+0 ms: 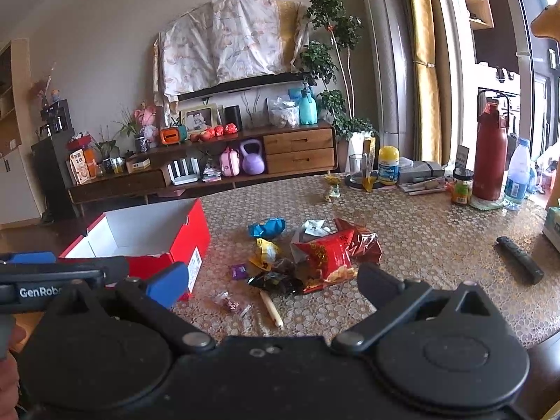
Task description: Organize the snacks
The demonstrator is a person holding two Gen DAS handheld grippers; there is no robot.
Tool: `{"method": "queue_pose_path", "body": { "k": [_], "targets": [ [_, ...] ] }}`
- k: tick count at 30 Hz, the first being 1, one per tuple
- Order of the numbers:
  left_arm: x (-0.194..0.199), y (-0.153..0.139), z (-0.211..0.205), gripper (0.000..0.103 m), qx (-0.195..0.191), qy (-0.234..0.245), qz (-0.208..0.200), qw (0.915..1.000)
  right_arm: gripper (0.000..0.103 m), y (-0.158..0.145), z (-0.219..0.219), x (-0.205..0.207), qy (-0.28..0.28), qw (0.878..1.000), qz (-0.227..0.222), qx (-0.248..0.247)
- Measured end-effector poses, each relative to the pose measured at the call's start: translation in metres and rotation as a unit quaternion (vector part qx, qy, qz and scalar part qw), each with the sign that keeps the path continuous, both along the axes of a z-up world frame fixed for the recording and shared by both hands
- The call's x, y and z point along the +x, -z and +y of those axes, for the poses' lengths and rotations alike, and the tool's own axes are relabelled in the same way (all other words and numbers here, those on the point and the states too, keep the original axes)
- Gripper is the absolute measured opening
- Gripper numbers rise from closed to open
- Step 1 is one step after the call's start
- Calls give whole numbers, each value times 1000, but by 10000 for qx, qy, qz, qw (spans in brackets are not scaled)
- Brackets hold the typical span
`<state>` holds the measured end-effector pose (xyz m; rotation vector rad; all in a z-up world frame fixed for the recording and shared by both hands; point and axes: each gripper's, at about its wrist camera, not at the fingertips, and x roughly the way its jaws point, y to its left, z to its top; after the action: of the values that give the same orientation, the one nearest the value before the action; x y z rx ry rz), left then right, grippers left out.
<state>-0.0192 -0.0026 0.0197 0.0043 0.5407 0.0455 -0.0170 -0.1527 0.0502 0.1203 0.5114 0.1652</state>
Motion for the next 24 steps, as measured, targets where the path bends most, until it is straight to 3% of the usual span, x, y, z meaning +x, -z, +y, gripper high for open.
{"method": "queue_pose_path", "body": {
  "k": [24],
  "targets": [
    [2, 2, -3, 103, -6, 64, 58, 10000, 103, -1, 5, -2, -74, 10000, -62, 14]
  ]
}}
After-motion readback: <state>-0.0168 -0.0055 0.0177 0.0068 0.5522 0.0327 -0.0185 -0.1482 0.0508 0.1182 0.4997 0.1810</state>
